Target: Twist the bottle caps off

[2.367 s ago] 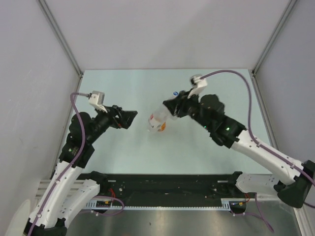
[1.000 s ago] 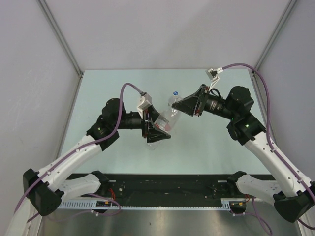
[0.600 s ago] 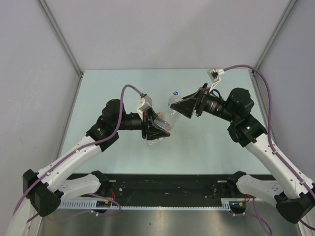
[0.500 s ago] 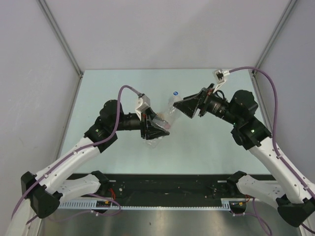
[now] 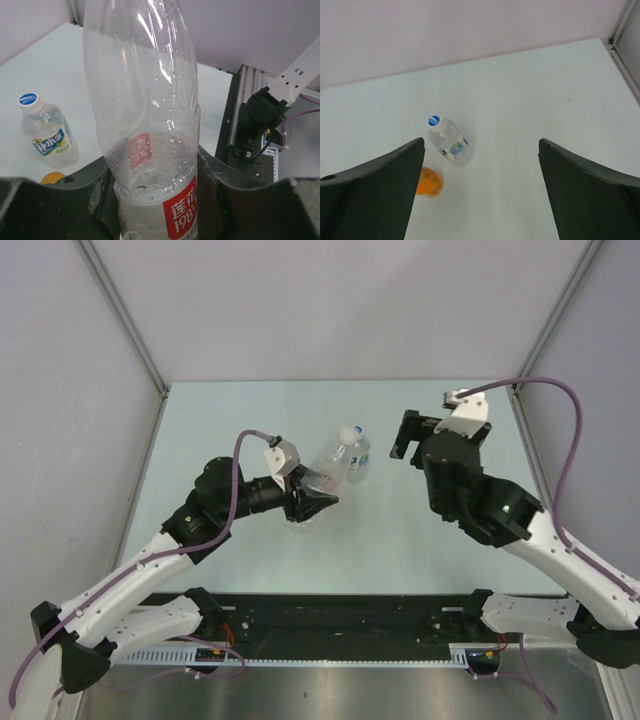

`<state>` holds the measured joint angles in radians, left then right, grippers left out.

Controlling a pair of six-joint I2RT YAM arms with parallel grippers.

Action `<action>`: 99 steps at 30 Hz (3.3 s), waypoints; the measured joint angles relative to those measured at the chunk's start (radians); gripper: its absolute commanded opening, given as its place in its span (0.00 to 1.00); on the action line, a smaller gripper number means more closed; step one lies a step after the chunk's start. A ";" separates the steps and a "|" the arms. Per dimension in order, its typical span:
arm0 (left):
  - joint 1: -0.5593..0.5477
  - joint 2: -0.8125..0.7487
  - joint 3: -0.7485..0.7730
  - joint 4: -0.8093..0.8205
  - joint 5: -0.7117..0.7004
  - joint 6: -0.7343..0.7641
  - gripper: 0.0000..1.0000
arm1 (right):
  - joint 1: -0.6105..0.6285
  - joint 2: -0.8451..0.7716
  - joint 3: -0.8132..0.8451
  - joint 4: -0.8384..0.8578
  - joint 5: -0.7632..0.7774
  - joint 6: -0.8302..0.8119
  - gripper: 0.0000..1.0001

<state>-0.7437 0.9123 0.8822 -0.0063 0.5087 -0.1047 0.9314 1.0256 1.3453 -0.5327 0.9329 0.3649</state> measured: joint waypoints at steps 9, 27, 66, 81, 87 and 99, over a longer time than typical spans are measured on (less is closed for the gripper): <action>-0.065 -0.041 -0.116 -0.002 -0.253 0.046 0.00 | -0.100 -0.164 -0.194 0.050 -0.235 -0.002 0.89; -0.289 0.003 -0.101 0.064 -0.778 0.164 0.00 | -0.081 -0.076 -0.201 0.401 -0.741 0.339 0.81; -0.366 0.049 -0.092 0.064 -0.838 0.192 0.00 | -0.043 0.039 -0.201 0.478 -0.689 0.275 0.00; -0.257 -0.037 -0.083 0.037 -0.437 0.106 0.00 | -0.083 -0.040 -0.203 0.494 -0.923 0.161 0.00; -0.153 -0.034 -0.042 0.042 -0.078 0.010 0.00 | -0.146 -0.100 -0.233 0.562 -1.155 0.113 0.00; -0.092 0.101 0.064 0.197 0.520 -0.196 0.00 | -0.227 -0.156 -0.237 0.744 -1.656 0.047 0.00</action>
<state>-0.8352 1.0134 0.9466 0.1905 1.0283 -0.3008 0.7040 0.8696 1.1088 0.2111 -0.7231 0.4118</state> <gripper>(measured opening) 0.507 0.402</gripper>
